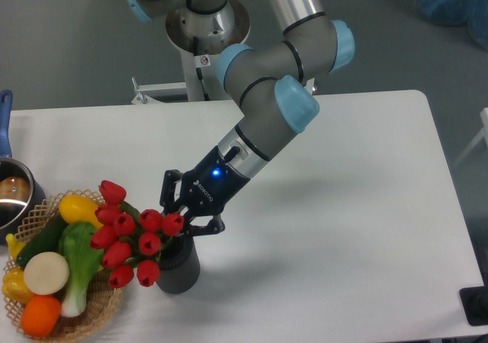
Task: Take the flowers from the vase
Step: 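Close the gripper around the bunch of tulip stems, then lift the gripped tulips straight up out of the black vase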
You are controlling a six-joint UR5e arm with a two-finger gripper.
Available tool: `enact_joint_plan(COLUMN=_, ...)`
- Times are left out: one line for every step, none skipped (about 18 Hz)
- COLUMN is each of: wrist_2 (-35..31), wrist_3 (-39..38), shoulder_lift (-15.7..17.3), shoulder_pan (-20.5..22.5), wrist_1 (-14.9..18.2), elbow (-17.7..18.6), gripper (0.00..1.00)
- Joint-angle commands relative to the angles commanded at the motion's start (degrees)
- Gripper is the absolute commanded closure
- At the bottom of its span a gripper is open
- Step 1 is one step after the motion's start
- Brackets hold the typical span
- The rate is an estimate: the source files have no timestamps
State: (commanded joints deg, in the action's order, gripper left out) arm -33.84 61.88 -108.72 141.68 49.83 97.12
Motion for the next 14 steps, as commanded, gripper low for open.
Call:
enact_joint_plan(wrist_2=0.0, wrist_3=-0.6, shoulder_lift=0.0, shoulder_pan=0.0, wrist_1=0.0, elbow=-0.5, gripper=0.79)
enact_joint_plan(wrist_2=0.0, wrist_3=-1.3, shoulder_lift=0.0, shoulder_pan=0.0, wrist_1=0.0, elbow=-1.1, gripper=0.79)
enact_joint_plan(wrist_2=0.0, wrist_3=-2.0, shoulder_lift=0.0, shoulder_pan=0.1, wrist_1=0.0, elbow=-1.7, gripper=0.79)
enact_joint_plan(wrist_2=0.1, wrist_3=-2.6, shoulder_lift=0.0, shoulder_pan=0.1, wrist_1=0.0, elbow=-2.0, gripper=0.79)
enact_joint_plan(wrist_2=0.5, wrist_3=-2.9, shoulder_lift=0.0, shoulder_pan=0.2, wrist_1=0.0, elbow=-2.2, gripper=0.79)
enact_joint_plan(wrist_2=1.6, wrist_3=-3.1, shoulder_lift=0.1, shoulder_pan=0.3, wrist_1=0.0, elbow=-2.5, gripper=0.79)
enact_joint_plan(wrist_2=2.5, wrist_3=-3.2, shoulder_lift=0.3, shoulder_pan=0.8, wrist_1=0.0, elbow=-2.6, gripper=0.79)
enact_joint_plan(wrist_2=3.5, wrist_3=-3.2, shoulder_lift=0.8, shoulder_pan=1.3, wrist_1=0.0, elbow=-2.5, gripper=0.79)
enact_joint_plan(wrist_2=4.3, wrist_3=-3.8, shoulder_lift=1.1, shoulder_pan=1.5, wrist_1=0.0, elbow=-2.6, gripper=0.79)
enact_joint_plan(wrist_2=5.0, wrist_3=-4.7, shoulder_lift=1.4, shoulder_pan=1.7, wrist_1=0.0, elbow=-2.6, gripper=0.79)
enact_joint_plan(wrist_2=5.4, wrist_3=-6.0, shoulder_lift=1.8, shoulder_pan=1.9, wrist_1=0.0, elbow=-2.5, gripper=0.79)
enact_joint_plan(wrist_2=5.6, wrist_3=-6.2, shoulder_lift=2.3, shoulder_pan=2.0, wrist_1=0.0, elbow=-2.5, gripper=0.79)
enact_joint_plan(wrist_2=6.1, wrist_3=-6.5, shoulder_lift=2.5, shoulder_pan=2.0, wrist_1=0.0, elbow=-2.5, gripper=0.79)
enact_joint_plan(wrist_2=6.7, wrist_3=-7.2, shoulder_lift=2.5, shoulder_pan=2.1, wrist_1=0.0, elbow=-2.5, gripper=0.79)
